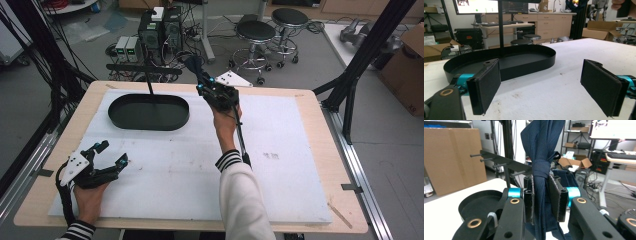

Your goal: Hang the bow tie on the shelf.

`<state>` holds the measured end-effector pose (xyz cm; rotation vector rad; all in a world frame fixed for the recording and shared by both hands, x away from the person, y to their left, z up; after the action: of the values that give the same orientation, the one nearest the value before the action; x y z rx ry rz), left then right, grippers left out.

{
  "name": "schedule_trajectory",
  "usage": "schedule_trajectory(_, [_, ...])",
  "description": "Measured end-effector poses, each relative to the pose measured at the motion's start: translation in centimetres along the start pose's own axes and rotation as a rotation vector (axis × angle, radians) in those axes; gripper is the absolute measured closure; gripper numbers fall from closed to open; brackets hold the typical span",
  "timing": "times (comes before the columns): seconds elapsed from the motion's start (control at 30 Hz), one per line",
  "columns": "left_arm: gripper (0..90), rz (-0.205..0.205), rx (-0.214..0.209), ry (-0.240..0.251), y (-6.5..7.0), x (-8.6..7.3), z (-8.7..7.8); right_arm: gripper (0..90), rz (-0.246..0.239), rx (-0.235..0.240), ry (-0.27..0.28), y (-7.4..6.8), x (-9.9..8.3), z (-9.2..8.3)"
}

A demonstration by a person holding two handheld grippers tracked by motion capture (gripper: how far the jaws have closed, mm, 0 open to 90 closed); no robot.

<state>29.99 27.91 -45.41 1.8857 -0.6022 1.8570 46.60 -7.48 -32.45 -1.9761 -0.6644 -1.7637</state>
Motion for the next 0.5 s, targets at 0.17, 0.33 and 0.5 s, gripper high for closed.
schedule_trajectory(0.17, [16.7, 0.002, 0.0, 0.004, 0.0, 0.0, -0.1, 75.7, -0.013, 0.035, 0.002, -1.0, 0.6, 1.2])
schedule_trajectory(0.33, [16.7, 0.003, -0.001, 0.008, 0.0, 0.0, -0.1, 75.7, -0.013, 0.056, 0.003, -1.7, 0.9, 2.3])
schedule_trajectory(0.5, [16.7, 0.003, -0.002, 0.008, 0.0, 0.0, -0.2, 75.6, -0.008, 0.083, 0.004, -2.7, 1.0, 3.4])
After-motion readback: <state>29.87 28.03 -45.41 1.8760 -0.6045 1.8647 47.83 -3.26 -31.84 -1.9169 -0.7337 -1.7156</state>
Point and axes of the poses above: each handheld gripper's, and its own axes: z roughly forward along the jaws, x roughly out of its top, y roughly to its right, the point moved 3 cm from there along z, roughly forward along the jaws, and after that the axes turned 4 degrees about -x, right-handed, at the moved point
